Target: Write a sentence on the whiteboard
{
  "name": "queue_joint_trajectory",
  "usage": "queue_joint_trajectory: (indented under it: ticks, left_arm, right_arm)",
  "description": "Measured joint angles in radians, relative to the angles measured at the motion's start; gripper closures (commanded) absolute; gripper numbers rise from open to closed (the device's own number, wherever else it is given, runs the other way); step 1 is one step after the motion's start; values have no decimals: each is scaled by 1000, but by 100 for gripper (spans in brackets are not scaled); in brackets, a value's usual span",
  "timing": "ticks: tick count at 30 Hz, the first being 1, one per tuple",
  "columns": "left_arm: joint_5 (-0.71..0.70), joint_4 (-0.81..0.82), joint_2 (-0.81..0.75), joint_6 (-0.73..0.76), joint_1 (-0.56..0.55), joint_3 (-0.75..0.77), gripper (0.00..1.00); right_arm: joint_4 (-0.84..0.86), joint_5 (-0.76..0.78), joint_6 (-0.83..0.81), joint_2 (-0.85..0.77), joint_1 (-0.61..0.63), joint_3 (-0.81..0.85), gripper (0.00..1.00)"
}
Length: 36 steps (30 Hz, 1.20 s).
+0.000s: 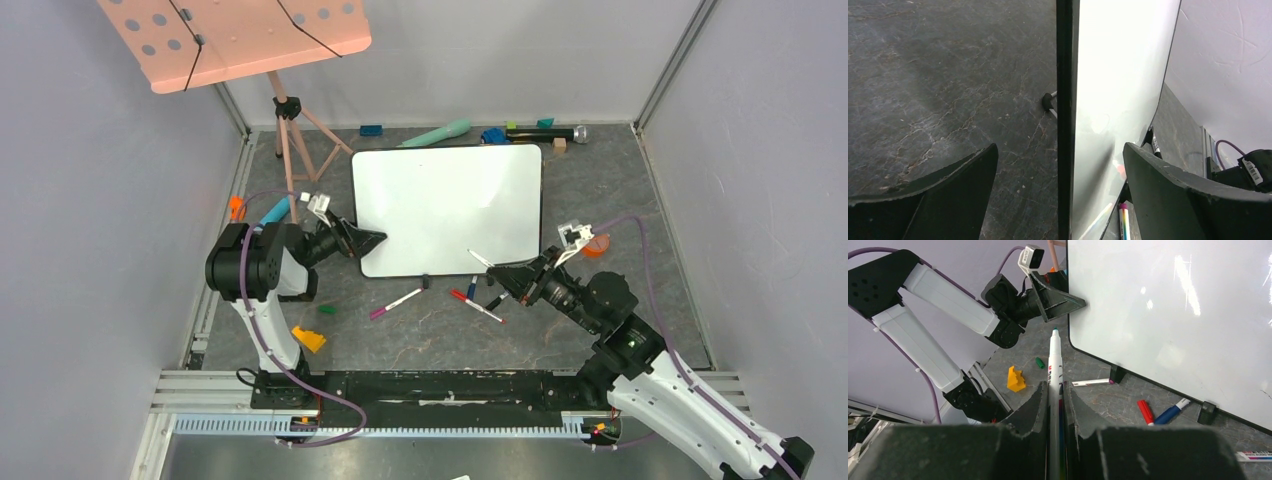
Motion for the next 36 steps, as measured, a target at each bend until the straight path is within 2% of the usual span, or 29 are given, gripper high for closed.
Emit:
queue_joint_trajectory:
  ticks: [11,12,16,20,27,36]
  left_arm:
    - [-7,0,1,42,-40,-28,1]
    - [-2,0,4,48,-45,-16,2]
    - [15,2,34,63,-53,45,17]
    - [18,2,48,66,-53,51,15]
    - [73,11,95,64,-54,100,24]
    - [121,12,121,66,-61,137,24]
  right_arm:
    - [-39,8,-26,21,0,12,100]
    - [-40,9,-27,22,0,12,100]
    - [-40,11,-27,18,0,12,100]
    - [-40,14,-26,3,0,12,100]
    - [-45,16,-28,-10,0,12,100]
    - [-51,16,-34,-11,0,12,100]
